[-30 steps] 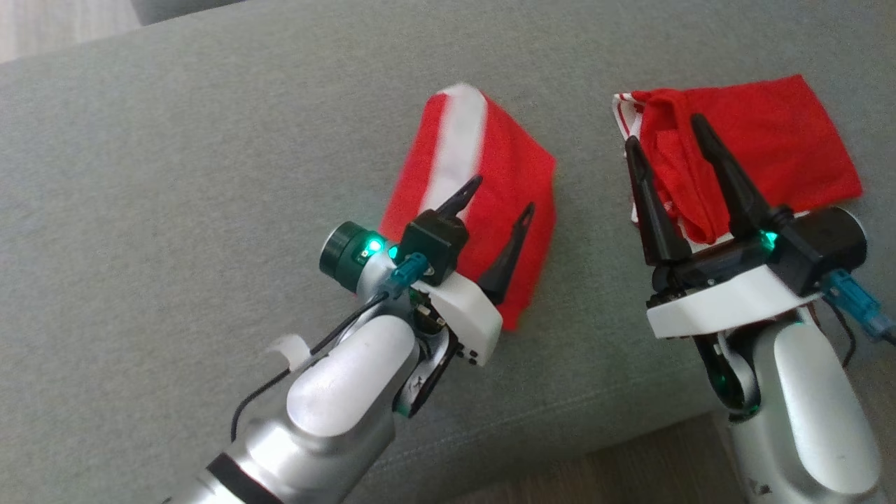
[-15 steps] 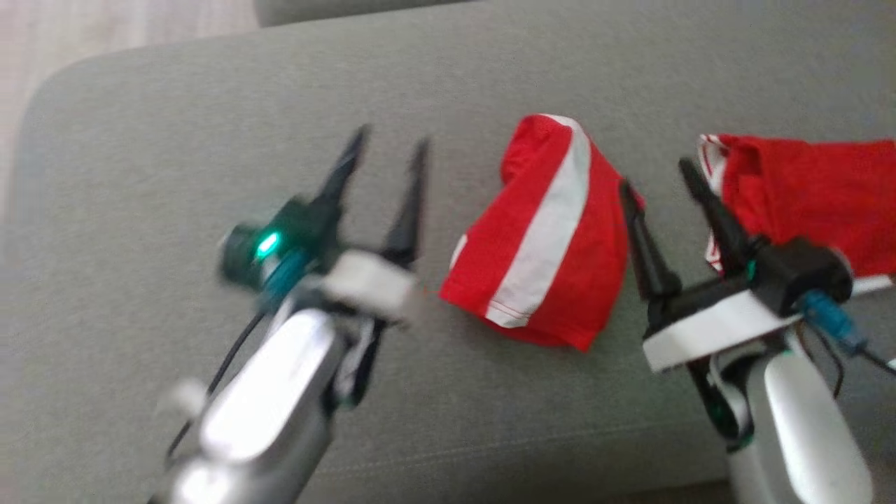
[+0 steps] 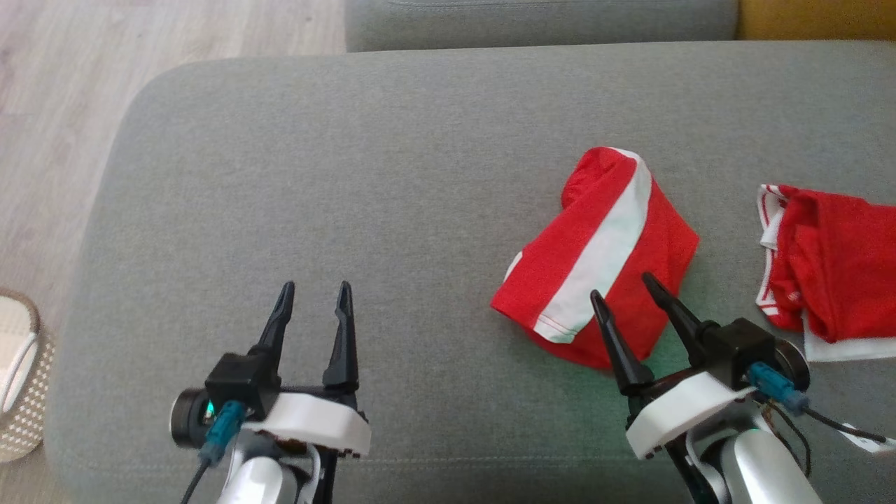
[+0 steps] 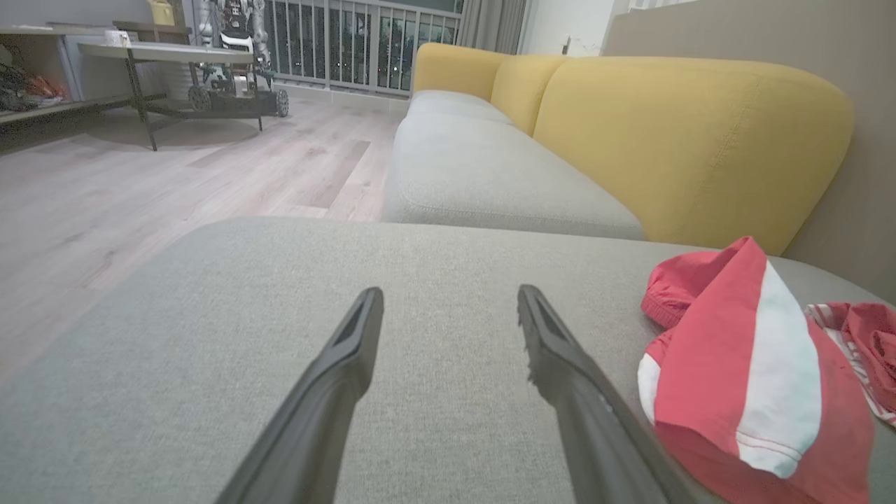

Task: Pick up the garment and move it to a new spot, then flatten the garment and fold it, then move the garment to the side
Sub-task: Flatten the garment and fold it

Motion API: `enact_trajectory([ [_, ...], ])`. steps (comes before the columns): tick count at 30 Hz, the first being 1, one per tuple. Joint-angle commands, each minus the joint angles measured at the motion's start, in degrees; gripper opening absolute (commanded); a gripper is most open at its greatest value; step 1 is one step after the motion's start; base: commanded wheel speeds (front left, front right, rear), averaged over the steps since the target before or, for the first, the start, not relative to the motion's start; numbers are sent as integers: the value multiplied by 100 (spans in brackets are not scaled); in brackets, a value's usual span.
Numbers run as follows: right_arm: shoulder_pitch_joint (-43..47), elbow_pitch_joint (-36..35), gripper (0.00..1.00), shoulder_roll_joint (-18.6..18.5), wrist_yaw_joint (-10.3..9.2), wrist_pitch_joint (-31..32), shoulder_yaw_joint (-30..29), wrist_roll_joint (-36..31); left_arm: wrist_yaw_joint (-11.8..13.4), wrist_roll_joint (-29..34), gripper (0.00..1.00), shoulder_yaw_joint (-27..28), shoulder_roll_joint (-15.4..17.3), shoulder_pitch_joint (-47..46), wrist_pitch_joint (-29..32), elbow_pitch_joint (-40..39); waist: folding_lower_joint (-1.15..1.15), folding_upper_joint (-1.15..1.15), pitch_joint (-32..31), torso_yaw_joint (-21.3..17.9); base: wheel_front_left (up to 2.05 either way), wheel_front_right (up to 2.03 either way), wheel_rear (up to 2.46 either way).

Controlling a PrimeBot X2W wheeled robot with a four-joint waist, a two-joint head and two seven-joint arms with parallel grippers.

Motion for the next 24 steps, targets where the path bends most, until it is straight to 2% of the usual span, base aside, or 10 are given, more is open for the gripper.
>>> enact_trajectory([
  [1,-156,-104,100,29,-2,-33,78,-9,-76,103,100,239,-35,-316,-68,-189,0,0,18,85,0,0,0],
  [10,-665,650,100,29,-2,154,-296,-183,-300,248,100,282,-120,-396,-68,-95,0,0,311,335,0,0,0],
  [21,-1338,2055,100,29,-2,452,-537,-21,-210,68,100,85,-125,-562,-69,-48,0,0,603,739,0,0,0],
  [22,-1377,2166,71,29,-2,477,-495,54,-198,65,100,78,-125,-559,-69,-44,0,0,601,752,0,0,0],
  [23,-1415,2246,7,29,-2,453,-481,85,-193,64,100,74,-125,-554,-69,-39,0,0,594,764,0,0,0],
  [24,-1441,2317,0,29,-2,416,-462,84,-193,67,100,74,-125,-545,-69,-28,0,0,575,771,0,0,0],
])
